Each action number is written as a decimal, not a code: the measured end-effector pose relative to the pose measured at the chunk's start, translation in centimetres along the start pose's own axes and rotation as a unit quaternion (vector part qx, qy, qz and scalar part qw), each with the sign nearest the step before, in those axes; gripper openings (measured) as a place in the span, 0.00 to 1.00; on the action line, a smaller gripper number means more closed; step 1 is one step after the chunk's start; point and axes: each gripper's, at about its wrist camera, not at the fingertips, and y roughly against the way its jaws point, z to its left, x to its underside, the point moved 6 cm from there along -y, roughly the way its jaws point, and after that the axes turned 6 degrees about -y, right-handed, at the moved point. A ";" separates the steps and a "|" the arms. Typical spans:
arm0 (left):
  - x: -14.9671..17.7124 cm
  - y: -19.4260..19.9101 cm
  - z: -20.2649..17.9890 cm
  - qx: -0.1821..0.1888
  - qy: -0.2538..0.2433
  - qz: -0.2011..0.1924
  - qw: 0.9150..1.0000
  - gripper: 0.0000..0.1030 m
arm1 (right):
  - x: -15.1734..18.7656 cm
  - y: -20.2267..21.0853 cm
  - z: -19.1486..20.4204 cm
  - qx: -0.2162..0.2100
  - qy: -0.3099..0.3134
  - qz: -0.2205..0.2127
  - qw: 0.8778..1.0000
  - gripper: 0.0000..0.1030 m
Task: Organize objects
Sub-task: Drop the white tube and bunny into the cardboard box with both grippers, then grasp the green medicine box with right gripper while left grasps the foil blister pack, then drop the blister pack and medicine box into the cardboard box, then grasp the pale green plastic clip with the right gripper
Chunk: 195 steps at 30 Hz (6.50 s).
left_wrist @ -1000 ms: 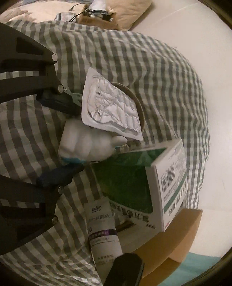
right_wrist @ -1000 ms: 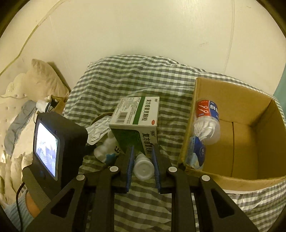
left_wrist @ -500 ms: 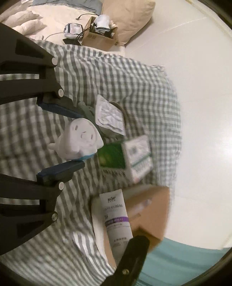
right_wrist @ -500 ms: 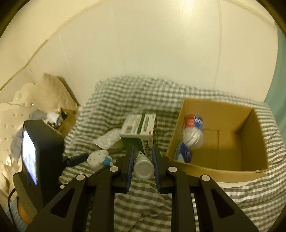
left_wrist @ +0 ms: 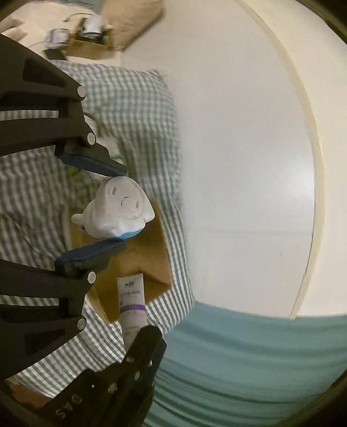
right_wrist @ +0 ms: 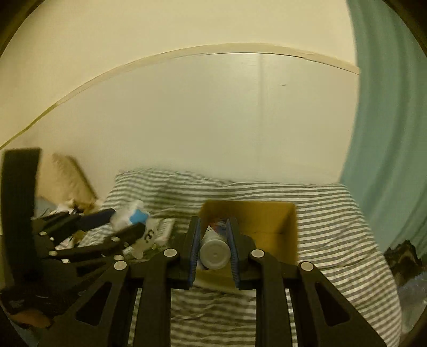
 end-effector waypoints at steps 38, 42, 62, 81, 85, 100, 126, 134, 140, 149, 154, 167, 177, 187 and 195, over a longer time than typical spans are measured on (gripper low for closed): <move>3.6 -3.3 2.3 -0.045 -0.002 0.027 0.999 1.00 | 0.3 -3.8 -5.3 0.037 -0.110 0.002 0.993 0.71; 4.4 -0.4 6.5 -0.073 0.027 0.019 0.997 1.00 | 0.4 -2.5 -2.0 0.021 -0.090 0.004 0.996 0.77; 16.1 -4.6 20.1 -0.154 0.098 0.125 0.975 1.00 | 6.8 -10.8 15.7 0.000 0.073 0.081 0.994 0.87; 18.6 -12.8 20.4 -0.104 0.088 0.147 0.980 1.00 | 10.6 -26.2 15.1 0.060 0.077 0.172 0.980 0.93; 17.7 -14.0 18.7 -0.079 0.072 0.135 0.985 1.00 | 10.7 -26.5 14.6 0.065 0.091 0.163 0.980 0.85; 13.9 -15.0 15.5 -0.031 0.080 0.108 0.990 1.00 | 4.8 -20.4 12.8 0.037 0.060 0.081 0.994 0.76; 12.2 -10.6 14.3 -0.062 0.098 0.137 0.984 0.67 | 1.7 -9.6 9.7 -0.020 0.039 0.030 0.999 0.76; 5.8 -1.5 8.8 -0.050 0.064 0.043 0.996 0.67 | -0.3 -1.5 5.3 0.007 0.020 -0.022 1.000 0.76; 3.1 -0.7 2.6 -0.039 0.022 0.033 0.998 0.67 | -1.3 2.1 0.4 0.043 -0.005 -0.053 0.998 0.76; 1.3 -4.2 -3.5 -0.017 -0.021 0.048 0.999 0.67 | -1.4 0.7 -5.4 0.053 -0.070 -0.059 0.994 0.76; 1.2 -7.2 -4.1 -0.012 -0.033 0.063 0.997 0.67 | -1.4 -2.1 -7.3 0.071 -0.071 -0.049 0.994 0.76; 2.3 -10.1 -4.3 0.036 -0.013 0.070 0.997 1.00 | 0.1 -7.5 -8.5 0.112 -0.048 -0.028 0.992 0.91; 1.1 -3.3 0.1 0.002 0.012 0.030 0.999 1.00 | -1.1 -2.9 -5.8 0.122 -0.036 -0.059 0.990 0.93; 3.5 4.8 10.5 -0.082 0.062 -0.024 0.994 1.00 | 0.1 1.9 0.9 0.061 -0.052 -0.068 0.994 0.93; 10.0 2.5 17.8 -0.133 0.123 0.021 0.983 1.00 | 2.6 -1.8 8.6 0.042 -0.021 -0.044 0.998 0.93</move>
